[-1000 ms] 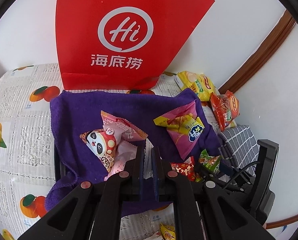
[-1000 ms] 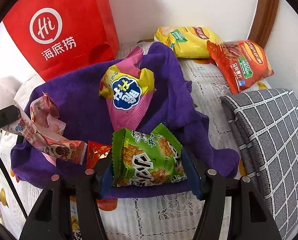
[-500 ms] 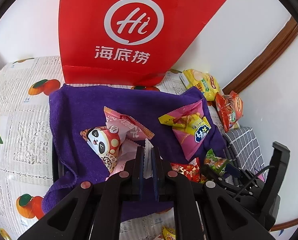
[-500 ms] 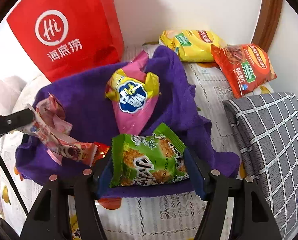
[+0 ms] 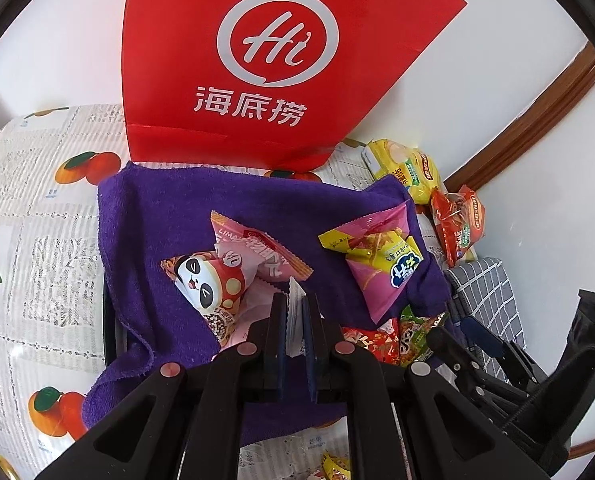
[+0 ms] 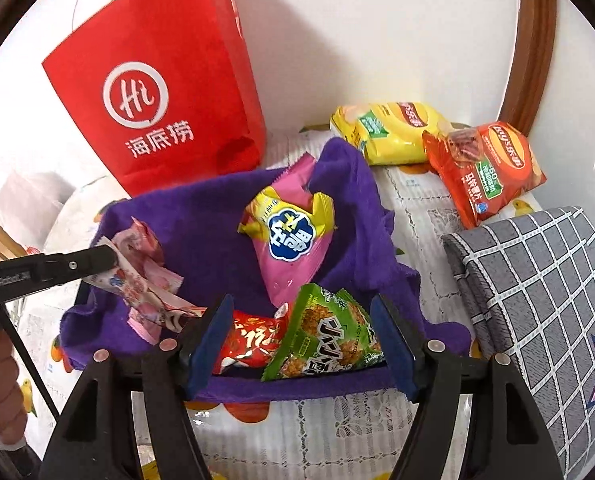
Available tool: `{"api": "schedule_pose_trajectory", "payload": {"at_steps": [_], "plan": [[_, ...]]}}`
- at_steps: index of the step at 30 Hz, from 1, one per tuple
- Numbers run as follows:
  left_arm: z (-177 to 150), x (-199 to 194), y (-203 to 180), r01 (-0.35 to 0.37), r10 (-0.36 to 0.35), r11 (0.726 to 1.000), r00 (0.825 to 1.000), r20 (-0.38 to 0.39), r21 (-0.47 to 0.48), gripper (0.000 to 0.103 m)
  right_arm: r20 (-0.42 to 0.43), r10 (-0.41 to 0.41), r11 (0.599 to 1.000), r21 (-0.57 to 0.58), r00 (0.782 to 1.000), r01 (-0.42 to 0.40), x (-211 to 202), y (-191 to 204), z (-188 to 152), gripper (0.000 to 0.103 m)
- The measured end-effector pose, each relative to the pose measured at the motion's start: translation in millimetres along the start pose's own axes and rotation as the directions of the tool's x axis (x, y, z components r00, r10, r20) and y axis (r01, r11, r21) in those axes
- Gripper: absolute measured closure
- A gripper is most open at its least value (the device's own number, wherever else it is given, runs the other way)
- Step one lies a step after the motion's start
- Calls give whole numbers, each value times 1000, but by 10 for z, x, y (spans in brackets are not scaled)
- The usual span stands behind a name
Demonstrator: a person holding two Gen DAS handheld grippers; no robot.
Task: Organize snacks
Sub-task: 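Open the right gripper to release the green bag on the towel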
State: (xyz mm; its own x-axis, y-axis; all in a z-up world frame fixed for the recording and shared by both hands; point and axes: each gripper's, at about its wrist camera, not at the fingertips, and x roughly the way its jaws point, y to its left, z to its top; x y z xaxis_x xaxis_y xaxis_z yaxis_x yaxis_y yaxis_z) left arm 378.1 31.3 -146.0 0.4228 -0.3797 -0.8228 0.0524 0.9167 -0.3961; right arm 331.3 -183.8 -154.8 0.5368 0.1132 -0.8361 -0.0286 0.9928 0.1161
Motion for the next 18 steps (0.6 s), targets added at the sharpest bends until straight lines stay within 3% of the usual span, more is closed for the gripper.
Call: {"api": "schedule_pose_trajectory", "payload": {"at_steps": [7,9,10,13,15,18], "plan": [[11,-61,-36,-19,18,1000,1000,19,23,93,10,-2,1000,-6,1000,2,-77,49,5,33],[23,-101,-29,-13,12,1000,1000,18,13,72,8,-5,1000,-8,1000,5,-84,58,-11,33],[27,-123,-28,-11,11,1000,1000,20,7,68,6,-6,1000,-9,1000,6,-89,64,-22,32],[28,-231,-69,-18,17,1000,998,59,24,64,3,-10,1000,-10,1000,10,-99,70,-46,32],[29,-296,-104,-26,24,999,997,77,36,55,-1,-13,1000,-9,1000,13,-113,74,-60,32],[28,-386,-145,-36,30,998,994,106,49,52,0,-16,1000,-7,1000,16,-156,82,-87,32]]}}
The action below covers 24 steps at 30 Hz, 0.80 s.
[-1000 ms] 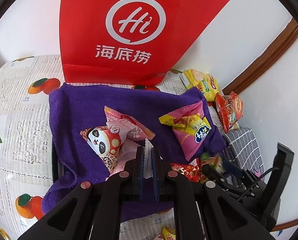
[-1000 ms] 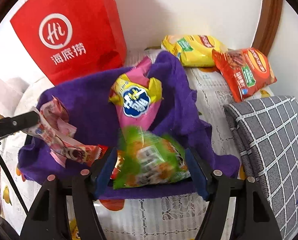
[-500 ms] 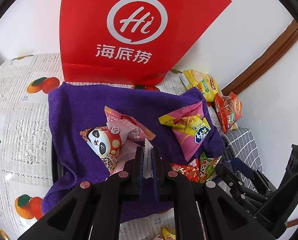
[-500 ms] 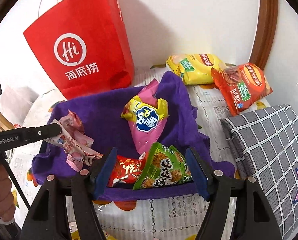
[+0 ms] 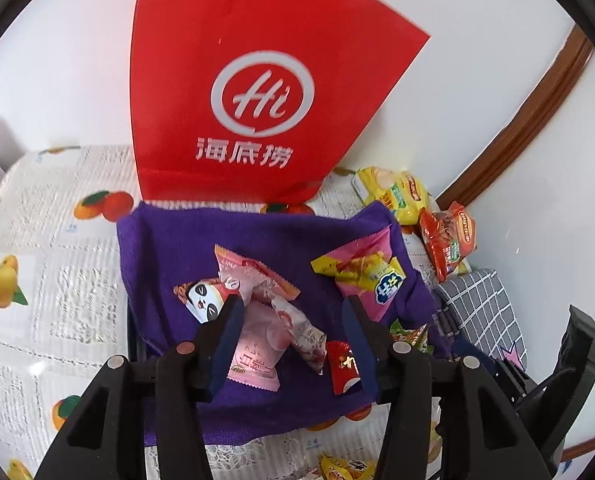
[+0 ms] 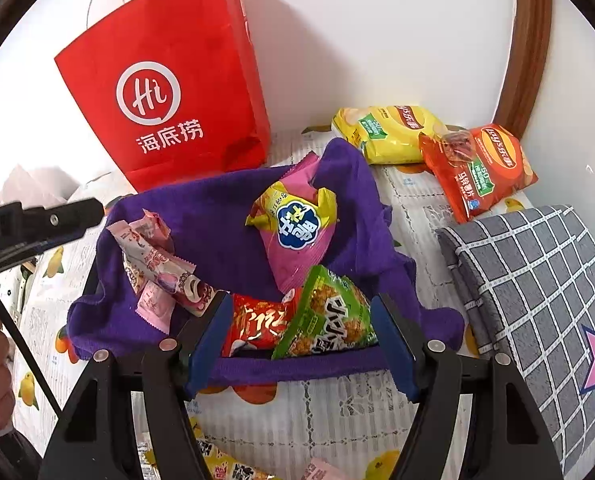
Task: Organize snacks
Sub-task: 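Open the right gripper to release the green bag on the towel, then grasp the pink packet with the right gripper while the left grasps the white sachet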
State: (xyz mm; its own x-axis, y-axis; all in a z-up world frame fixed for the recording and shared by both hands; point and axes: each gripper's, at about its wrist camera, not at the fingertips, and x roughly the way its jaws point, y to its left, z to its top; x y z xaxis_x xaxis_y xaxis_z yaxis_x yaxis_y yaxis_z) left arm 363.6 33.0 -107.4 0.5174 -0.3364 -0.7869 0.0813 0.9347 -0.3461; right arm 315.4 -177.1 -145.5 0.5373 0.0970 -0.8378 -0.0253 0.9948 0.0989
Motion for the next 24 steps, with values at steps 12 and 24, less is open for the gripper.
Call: {"api": "schedule_pose_trajectory", "payload": {"at_steps": [12,24], "plan": [[-25,-285,-176,-6,2,998,998,67,66,48,-15,-48,999,-13,999,48,-250,-8,-237,33],[-46,-542,-180,-8,0,996,995,100,85,48,-91,-36,998,41,995,40,-483,-164,-702,36]]}}
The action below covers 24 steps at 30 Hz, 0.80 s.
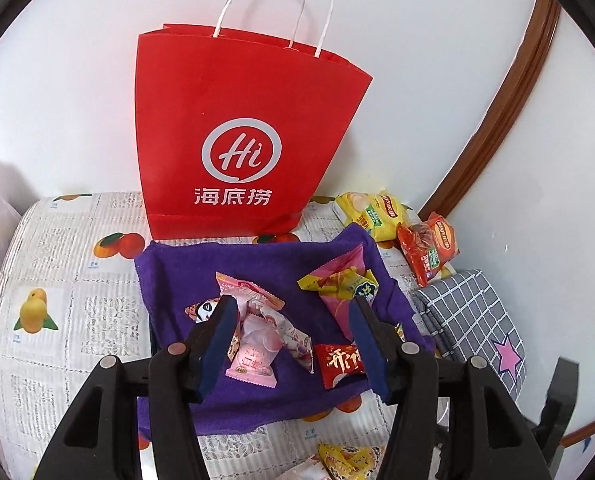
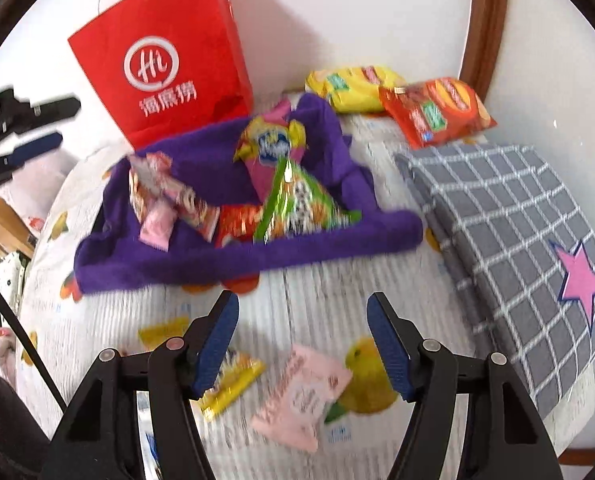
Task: Organize snacks
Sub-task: 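Grasp the pink packet with the right gripper while the left grasps the white sachet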
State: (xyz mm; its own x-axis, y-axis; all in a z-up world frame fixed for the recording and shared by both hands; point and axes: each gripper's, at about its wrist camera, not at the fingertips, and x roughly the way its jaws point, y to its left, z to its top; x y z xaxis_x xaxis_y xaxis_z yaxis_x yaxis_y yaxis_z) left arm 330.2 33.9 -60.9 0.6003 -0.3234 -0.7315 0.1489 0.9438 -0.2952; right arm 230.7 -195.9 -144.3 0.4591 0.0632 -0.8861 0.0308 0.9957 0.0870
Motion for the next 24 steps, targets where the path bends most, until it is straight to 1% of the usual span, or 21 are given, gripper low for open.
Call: {"api": "schedule_pose_trajectory", "payload": {"at_steps": [3,6,8,10,11,13,15,16,19,21,22,23,24], "plan": [[-24,-55,1,-11,11,1000,1000,-1,-4,48,-17,-13,1000,-14,1000,13,-7,-36,-169,36],[-74,-107,1,-24,24,1000,1000,-10,-7,48,-47,-2,1000,-9,999,1,17,-74,-318,36],[-144,-145,24,-26,26,999,1000,-16,-20,48,-79,6,1000,7,997,-5,80,-93,-444,36],[-240,-163,64,-27,27,999,999,-23,-42,45,-100,18,999,28,995,-16,149,-96,-565,36],[-314,-164,92,-28,26,998,999,-30,-52,43,-114,30,999,43,993,-25,201,-92,-627,36],[-431,-147,130,-30,27,998,998,-53,-53,43,-132,35,998,60,991,-27,286,-69,-715,36],[-567,-115,169,-48,43,998,995,-92,-48,43,-111,11,999,54,994,-5,311,-29,-748,36],[-622,-107,182,-55,50,998,994,-101,-45,43,-85,-8,999,46,996,12,310,-3,-753,36],[-805,-101,243,-78,74,996,989,-127,-32,43,-56,-25,997,66,998,29,352,7,-741,36],[-926,-109,297,-86,81,996,987,-140,-31,43,-36,-58,996,62,998,61,371,26,-735,46],[-986,-116,324,-91,85,995,986,-145,-33,43,-26,-99,994,36,995,100,380,58,-736,54],[-1037,-122,340,-98,91,995,984,-150,-35,43,-17,-121,993,9,993,121,376,83,-745,58],[-1079,-121,350,-103,96,994,983,-157,-36,43,-9,-116,993,-2,993,116,375,87,-752,59]]}}
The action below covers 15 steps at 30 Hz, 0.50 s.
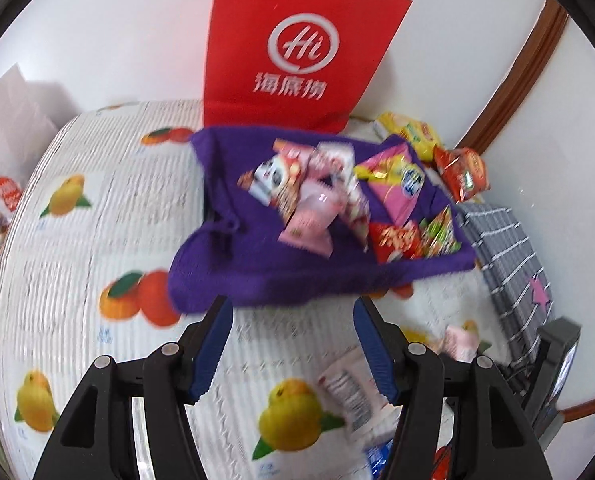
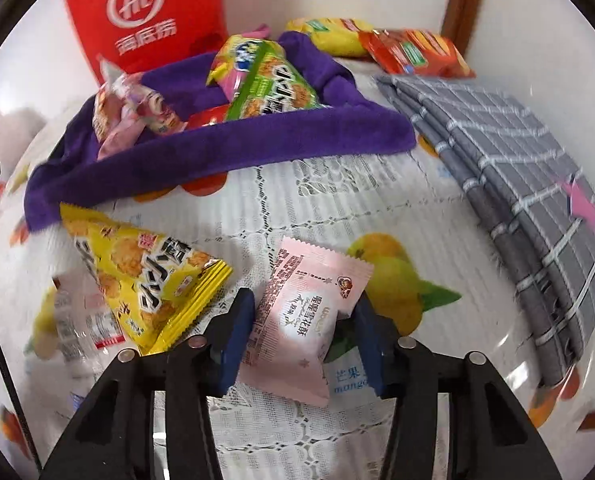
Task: Organize snacks
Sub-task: 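Grasp the pink packet with the right gripper while the left grasps the white sachet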
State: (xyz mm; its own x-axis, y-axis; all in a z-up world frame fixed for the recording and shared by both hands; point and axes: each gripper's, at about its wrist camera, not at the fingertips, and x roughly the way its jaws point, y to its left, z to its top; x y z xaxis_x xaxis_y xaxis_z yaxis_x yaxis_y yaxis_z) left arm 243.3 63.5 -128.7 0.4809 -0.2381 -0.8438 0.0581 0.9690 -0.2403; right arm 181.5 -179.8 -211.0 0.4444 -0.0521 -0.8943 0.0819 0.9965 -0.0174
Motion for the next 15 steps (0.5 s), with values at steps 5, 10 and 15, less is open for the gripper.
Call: {"api": "schedule_pose_trajectory", "payload": {"at_steps": [5,10,15], "plan": [[-258,86,-80,-1,2,1000,998,-55,9,43,14,56,998,35,998,-56,-70,-154,-55,66],[-528,223,-193,42,-45,999,990,-130,-29,43,17,113,990,80,993,-114,-164,-315,-98,66],[-712,323,-319,47,-58,997,984,-169,-69,43,19,135,987,80,991,-136,-262,-406,-148,66]]}}
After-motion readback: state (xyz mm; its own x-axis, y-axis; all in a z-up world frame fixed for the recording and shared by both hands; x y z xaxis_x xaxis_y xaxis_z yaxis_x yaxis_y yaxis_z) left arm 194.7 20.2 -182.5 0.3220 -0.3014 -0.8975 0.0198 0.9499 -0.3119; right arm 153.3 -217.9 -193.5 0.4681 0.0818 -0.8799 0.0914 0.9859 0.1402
